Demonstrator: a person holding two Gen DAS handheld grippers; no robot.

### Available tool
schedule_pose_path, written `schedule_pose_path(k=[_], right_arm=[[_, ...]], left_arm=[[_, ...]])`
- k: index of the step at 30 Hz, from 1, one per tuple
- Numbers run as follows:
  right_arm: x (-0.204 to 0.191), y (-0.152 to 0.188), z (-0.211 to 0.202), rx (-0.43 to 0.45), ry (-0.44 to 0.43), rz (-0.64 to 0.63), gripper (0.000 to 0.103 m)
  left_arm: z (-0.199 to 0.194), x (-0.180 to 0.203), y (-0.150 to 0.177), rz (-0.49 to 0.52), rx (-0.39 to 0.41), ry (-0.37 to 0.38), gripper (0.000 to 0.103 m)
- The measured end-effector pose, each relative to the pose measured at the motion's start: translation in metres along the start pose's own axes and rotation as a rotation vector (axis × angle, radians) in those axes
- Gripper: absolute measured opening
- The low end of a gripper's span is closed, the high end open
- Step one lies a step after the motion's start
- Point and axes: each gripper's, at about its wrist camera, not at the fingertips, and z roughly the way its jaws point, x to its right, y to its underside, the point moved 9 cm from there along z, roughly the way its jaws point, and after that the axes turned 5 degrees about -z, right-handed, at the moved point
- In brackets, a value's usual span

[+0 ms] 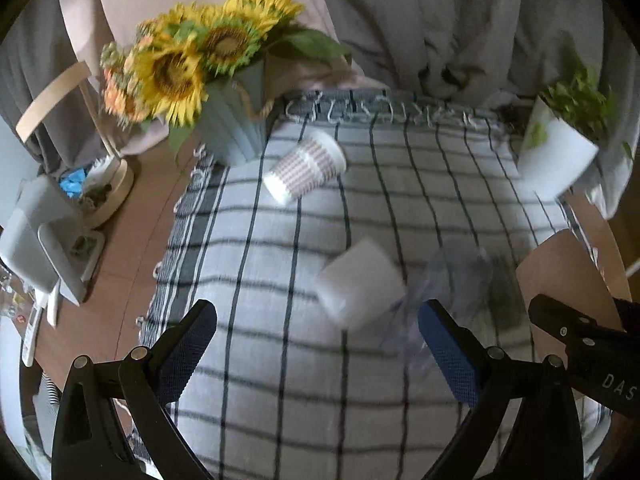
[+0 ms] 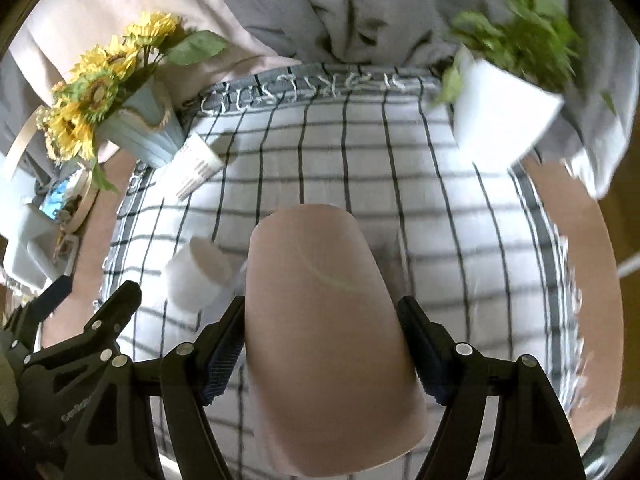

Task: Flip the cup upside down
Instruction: 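Close the right gripper around the pink cup's body, then lift the pink cup with the right gripper and rotate it upright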

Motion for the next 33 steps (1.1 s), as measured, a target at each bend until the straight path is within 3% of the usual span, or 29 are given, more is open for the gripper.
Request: schedule_pose_path(k=[14, 27, 33], right_arm=[[-0.024, 0.091, 0.032, -0.103, 0.011, 0.097, 0.074], [-0.031, 0.121, 0.057, -0.176, -0.067, 0.073, 0.074], [-0.031, 0.116, 0.045, -0.132, -0.092, 0.044, 0.08]], left_arm=[[0.023, -0.02, 0.078, 0.03, -0.148, 0.02, 0.103], [0.025, -0.028, 0.099, -0.033, -0.194, -0.031, 0.103], [0.017, -0.026, 0.101, -0.069, -0.195, -0.04, 0.103]])
